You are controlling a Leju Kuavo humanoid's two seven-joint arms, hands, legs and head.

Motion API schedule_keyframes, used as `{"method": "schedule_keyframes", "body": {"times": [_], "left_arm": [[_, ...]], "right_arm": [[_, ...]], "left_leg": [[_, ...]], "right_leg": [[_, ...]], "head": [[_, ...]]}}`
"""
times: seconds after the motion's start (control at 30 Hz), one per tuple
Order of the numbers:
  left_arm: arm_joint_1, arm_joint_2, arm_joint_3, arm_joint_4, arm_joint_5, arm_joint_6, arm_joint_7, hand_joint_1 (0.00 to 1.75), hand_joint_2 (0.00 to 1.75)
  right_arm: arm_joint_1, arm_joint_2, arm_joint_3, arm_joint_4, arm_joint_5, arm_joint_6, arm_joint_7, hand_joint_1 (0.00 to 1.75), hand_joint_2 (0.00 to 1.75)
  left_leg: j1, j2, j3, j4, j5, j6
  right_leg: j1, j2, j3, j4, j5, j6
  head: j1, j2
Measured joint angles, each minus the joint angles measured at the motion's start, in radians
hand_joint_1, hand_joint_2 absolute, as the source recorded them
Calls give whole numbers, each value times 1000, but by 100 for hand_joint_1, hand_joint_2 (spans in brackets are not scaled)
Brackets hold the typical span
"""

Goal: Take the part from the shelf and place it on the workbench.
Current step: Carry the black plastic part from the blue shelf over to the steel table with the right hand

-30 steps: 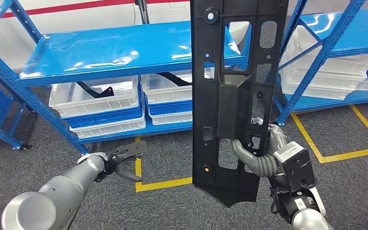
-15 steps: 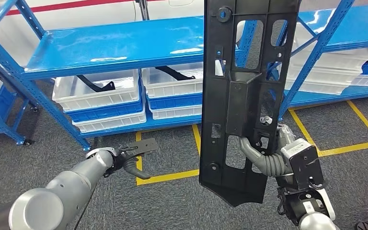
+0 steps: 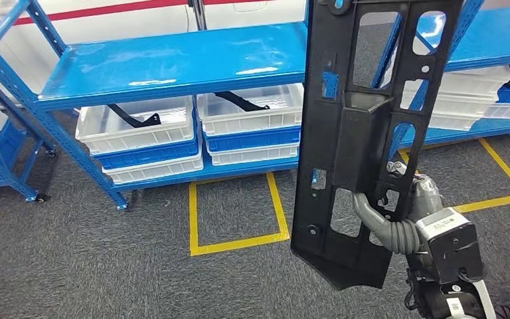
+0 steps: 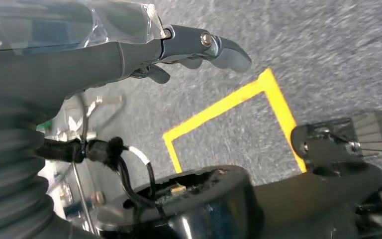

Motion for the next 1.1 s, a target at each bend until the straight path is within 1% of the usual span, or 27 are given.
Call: {"method": "schedule_keyframes", "body": {"times": [0.07, 0.1, 0.13, 0.17, 0.2, 0.23, 0.27, 0.3, 0.33, 0.4, 0.43, 0.47, 0.5, 0.57, 0.6, 0.63, 0.67, 0.73, 0.77, 0.8, 0.83, 0.87, 0.93, 0.97, 1.0, 1.07, 1.1], "left_arm": [[5, 2, 28, -3, -11, 1, -3, 0, 175], [6, 3, 38, -4, -21, 1, -8, 0, 175], [7, 4, 46, -5, -31, 0, -13, 0, 175], [7, 5, 53, -6, -41, -6, -20, 0, 175], [6, 6, 58, -8, -49, -18, -25, 0, 175], [5, 7, 63, -9, -55, -31, -30, 0, 175], [4, 8, 67, -11, -60, -43, -34, 0, 175], [5, 9, 71, -11, -65, -50, -37, 0, 175], [7, 10, 72, -12, -69, -52, -39, 0, 175], [16, 10, 73, -12, -76, -51, -40, 0, 175], [20, 10, 73, -12, -78, -51, -41, 0, 175], [24, 11, 73, -13, -78, -51, -42, 0, 175], [27, 11, 73, -13, -80, -51, -42, 0, 175], [32, 10, 74, -14, -84, -52, -45, 0, 175], [34, 10, 74, -15, -87, -52, -47, 0, 175], [34, 10, 74, -15, -89, -52, -50, 0, 175], [34, 9, 74, -15, -92, -52, -51, 0, 175], [34, 9, 74, -16, -106, -52, -53, 0, 175], [34, 9, 74, -16, -115, -52, -53, 0, 175], [34, 9, 74, -16, -124, -52, -52, 0, 175], [33, 9, 74, -16, -132, -52, -52, 0, 175], [33, 9, 74, -16, -139, -52, -52, 0, 175], [33, 9, 74, -16, -151, -52, -52, 0, 175], [33, 9, 74, -17, -155, -52, -52, 0, 175], [34, 10, 74, -17, -157, -52, -52, 0, 175], [33, 11, 74, -19, -161, -52, -52, 0, 175], [33, 11, 74, -19, -163, -52, -52, 0, 175]], "right_arm": [[18, -14, -23, -22, 9, -5, 6, 175, 175], [26, -20, -35, -33, 13, -7, 8, 175, 175], [35, -26, -47, -44, 17, -9, 11, 175, 175], [45, -32, -61, -55, 19, -10, 13, 175, 175], [57, -37, -75, -65, 21, -12, 15, 175, 175], [68, -43, -87, -73, 21, -12, 16, 175, 175], [77, -47, -99, -79, 21, -12, 16, 175, 175], [86, -51, -109, -85, 21, -12, 16, 175, 175], [92, -55, -118, -90, 21, -11, 17, 175, 175], [100, -61, -134, -100, 21, -10, 17, 175, 175], [103, -64, -141, -105, 21, -9, 17, 175, 175], [106, -66, -148, -109, 21, -9, 17, 175, 175], [109, -68, -154, -112, 21, -8, 17, 175, 175], [116, -71, -163, -119, 21, -6, 17, 175, 175], [118, -73, -167, -121, 21, -4, 16, 175, 175], [120, -74, -171, -123, 21, -3, 16, 175, 175], [125, -75, -176, -124, 22, -3, 16, 175, 175], [151, -78, -190, -128, 23, -12, 14, 175, 175], [173, -82, -200, -132, 23, -18, 12, 175, 175], [198, -87, -214, -138, 21, -23, 10, 175, 175], [224, -93, -232, -145, 16, -29, 8, 175, 175], [247, -100, -252, -153, 9, -33, 5, 175, 175], [293, -113, -297, -169, -6, -40, -2, 175, 175], [314, -118, -319, -177, -12, -42, -6, 175, 175], [333, -121, -341, -184, -17, -43, -10, 175, 175], [365, -125, -381, -195, -27, -44, -18, 175, 175], [379, -126, -400, -199, -30, -44, -22, 175, 175]], "left_leg": [[3, -3, -9, 7, -1, -9], [4, -4, -19, 27, -17, -14], [5, -3, -38, 72, -48, -20], [6, -3, -64, 140, -91, -26], [7, -3, -96, 226, -140, -31], [7, -3, -122, 306, -178, -35], [7, -3, -133, 356, -199, -35], [7, -3, -124, 363, -199, -33], [6, -3, -92, 320, -178, -28], [1, -3, 6, 148, -111, -9], [-3, -3, 45, 68, -84, 1], [-6, -2, 68, 15, -69, 9], [-8, -2, 74, -9, -64, 12], [-5, -3, 66, -20, -57, 13], [-2, -3, 62, -22, -50, 15], [1, -3, 59, -25, -44, 19], [3, -2, 56, -26, -38, 22], [2, 5, 49, -25, -33, 26], [2, 8, 47, -24, -32, 26], [2, 12, 47, -23, -32, 26], [3, 16, 48, -23, -33, 25], [3, 21, 51, -23, -35, 24], [1, 31, 56, -20, -42, 15], [-2, 36, 57, -18, -46, 11], [-6, 43, 56, -17, -49, 8], [-8, 61, 55, -14, -55, 2], [-8, 61, 51, -4, -65, -2]], "right_leg": [[0, -3, -7, -1, 7, -13], [-1, -4, -10, -2, 11, -19], [-3, -6, -14, -3, 15, -25], [-4, -7, -19, -4, 19, -29], [-4, -8, -24, -3, 23, -32], [-4, -8, -29, -3, 26, -35], [-3, -8, -34, -3, 30, -35], [-2, -8, -38, -3, 34, -35], [0, -6, -41, -3, 38, -34], [3, -3, -46, -3, 46, -32], [6, -3, -49, -3, 50, -29], [8, -3, -55, -2, 55, -26], [10, -4, -61, -2, 60, -21], [12, -6, -71, -2, 67, -11], [10, -6, -78, 9, 59, -6], [9, -6, -94, 43, 35, -1], [7, -5, -121, 105, -3, 4], [6, -5, -190, 276, -88, 15], [5, -5, -214, 340, -111, 19], [4, -5, -219, 364, -113, 21], [3, -7, -200, 336, -94, 22], [3, -15, -162, 268, -61, 22], [5, -56, -72, 100, 2, 20], [7, -73, -45, 44, 16, 15], [9, -81, -33, 15, 19, 9], [8, -63, -33, 3, 17, -7], [7, -54, -34, 1, 19, -12]], "head": [[-1, 0], [-1, 0], [-1, 0], [-1, 0], [-1, 0], [-1, 0], [-2, 0], [-2, 0], [-2, 0], [-2, 0], [-2, 0], [-2, 0], [-1, 0], [-1, 0], [-1, 0], [-1, 0], [-1, 0], [-1, 0], [0, 0], [-1, 0], [-1, 0], [-1, 0], [0, 0], [-1, 0], [-1, 0], [-1, 0], [-1, 0]]}}
